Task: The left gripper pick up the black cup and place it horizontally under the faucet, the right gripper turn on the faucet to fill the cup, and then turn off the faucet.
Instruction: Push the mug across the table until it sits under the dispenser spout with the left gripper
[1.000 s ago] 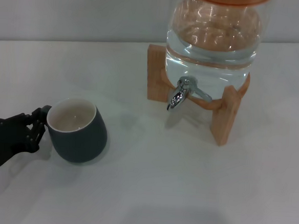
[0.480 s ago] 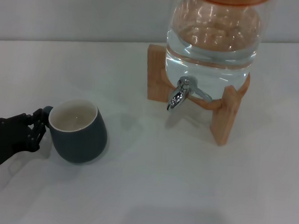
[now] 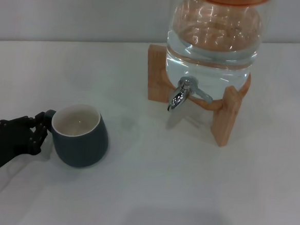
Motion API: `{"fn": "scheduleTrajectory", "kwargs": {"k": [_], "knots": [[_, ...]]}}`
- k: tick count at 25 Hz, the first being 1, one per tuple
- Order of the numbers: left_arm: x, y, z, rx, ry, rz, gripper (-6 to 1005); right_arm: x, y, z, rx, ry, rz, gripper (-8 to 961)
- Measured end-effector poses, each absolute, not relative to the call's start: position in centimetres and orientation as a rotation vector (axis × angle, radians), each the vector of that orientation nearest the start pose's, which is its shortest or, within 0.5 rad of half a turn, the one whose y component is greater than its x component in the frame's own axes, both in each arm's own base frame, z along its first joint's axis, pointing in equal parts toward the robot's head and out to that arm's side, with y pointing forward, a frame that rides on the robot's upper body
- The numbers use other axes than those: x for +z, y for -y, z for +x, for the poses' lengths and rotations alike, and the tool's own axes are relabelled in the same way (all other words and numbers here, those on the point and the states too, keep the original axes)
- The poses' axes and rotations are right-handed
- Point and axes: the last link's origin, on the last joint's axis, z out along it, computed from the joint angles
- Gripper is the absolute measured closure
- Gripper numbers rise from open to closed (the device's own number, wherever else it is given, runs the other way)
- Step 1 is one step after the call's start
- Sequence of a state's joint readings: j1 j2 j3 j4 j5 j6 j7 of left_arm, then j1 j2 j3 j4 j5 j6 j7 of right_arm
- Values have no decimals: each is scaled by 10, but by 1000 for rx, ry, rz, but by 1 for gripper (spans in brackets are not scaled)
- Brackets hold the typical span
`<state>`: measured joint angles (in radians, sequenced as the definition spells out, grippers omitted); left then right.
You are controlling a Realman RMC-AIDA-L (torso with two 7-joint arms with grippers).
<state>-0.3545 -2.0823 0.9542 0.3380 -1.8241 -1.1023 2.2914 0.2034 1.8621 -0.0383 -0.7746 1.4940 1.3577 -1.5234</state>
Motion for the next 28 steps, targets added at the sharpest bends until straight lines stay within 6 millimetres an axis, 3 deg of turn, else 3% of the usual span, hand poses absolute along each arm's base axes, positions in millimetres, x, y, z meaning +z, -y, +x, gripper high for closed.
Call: {"fn": "scheduleTrajectory", "kwargs": {"k": [15, 28], "knots": [[-30, -313, -336, -606, 640, -2199, 890, 266, -236, 424, 855, -880, -1380, 112], [-23, -331, -319, -628, 555, -2215, 890, 264, -237, 425, 856, -886, -1374, 112]]}}
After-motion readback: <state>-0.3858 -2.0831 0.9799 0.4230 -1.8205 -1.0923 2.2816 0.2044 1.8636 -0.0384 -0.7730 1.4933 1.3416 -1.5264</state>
